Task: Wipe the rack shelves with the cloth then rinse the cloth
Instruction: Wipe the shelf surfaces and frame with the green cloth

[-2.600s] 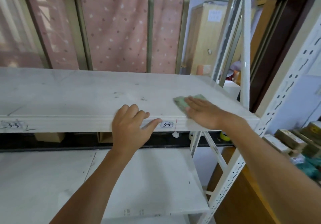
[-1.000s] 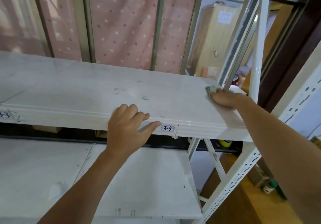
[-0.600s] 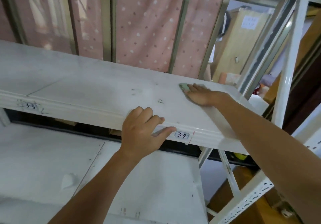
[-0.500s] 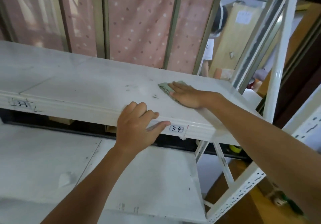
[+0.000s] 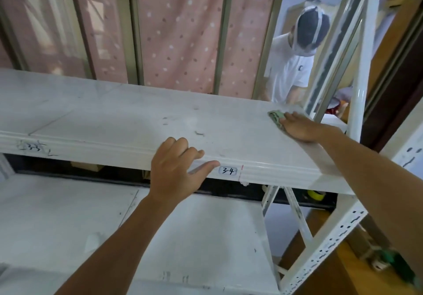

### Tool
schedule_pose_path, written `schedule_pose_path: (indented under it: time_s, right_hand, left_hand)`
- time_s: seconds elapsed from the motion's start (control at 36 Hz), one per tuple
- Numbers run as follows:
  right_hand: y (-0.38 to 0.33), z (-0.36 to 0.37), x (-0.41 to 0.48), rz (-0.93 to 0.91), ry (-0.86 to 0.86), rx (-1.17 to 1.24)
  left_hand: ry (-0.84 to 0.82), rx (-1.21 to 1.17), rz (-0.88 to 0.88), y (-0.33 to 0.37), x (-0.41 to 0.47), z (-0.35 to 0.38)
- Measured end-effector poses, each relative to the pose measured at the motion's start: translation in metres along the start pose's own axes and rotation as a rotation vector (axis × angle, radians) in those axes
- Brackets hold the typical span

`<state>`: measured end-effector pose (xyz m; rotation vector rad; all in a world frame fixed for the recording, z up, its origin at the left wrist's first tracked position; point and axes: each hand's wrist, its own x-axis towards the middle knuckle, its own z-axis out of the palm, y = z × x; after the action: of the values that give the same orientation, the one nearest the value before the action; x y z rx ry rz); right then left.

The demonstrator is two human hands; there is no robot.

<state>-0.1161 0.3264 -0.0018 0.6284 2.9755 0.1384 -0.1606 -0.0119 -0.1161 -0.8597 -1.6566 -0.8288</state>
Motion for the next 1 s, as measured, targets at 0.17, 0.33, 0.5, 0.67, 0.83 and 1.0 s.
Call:
schedule_pose_path:
  time_s: [0.17, 0.33, 0.5, 0.67, 0.83, 1.0]
  right_hand:
    - [0.03, -0.001, 0.035, 0.123, 0.022, 0.109]
    - [0.029, -0.008, 0.083, 0.065, -0.018, 0.104]
    - [-0.034, -0.014, 0.122, -0.156, -0.039, 0.124]
    - [-0.117, -0.018, 0.094, -0.488, -0.064, 0.167]
    - [-0.137, -0.008, 0.042, -0.728, -0.102, 0.095]
    - [-0.117, 0.0, 0.033, -0.733, -0.061, 0.146]
  left_hand:
    - [0.057, -0.014, 0.025, -0.001, -0.001, 0.003]
    - [0.058, -0.03, 0.029, 0.0, 0.003, 0.003]
    - [0.053, -0.027, 0.039, -0.001, 0.002, 0.003]
    - [0.037, 0.0, 0.043, 0.001, 0.001, 0.002]
    - [0.035, -0.008, 0.035, 0.002, 0.002, 0.001]
    - [0.049, -0.016, 0.034, 0.0, 0.003, 0.001]
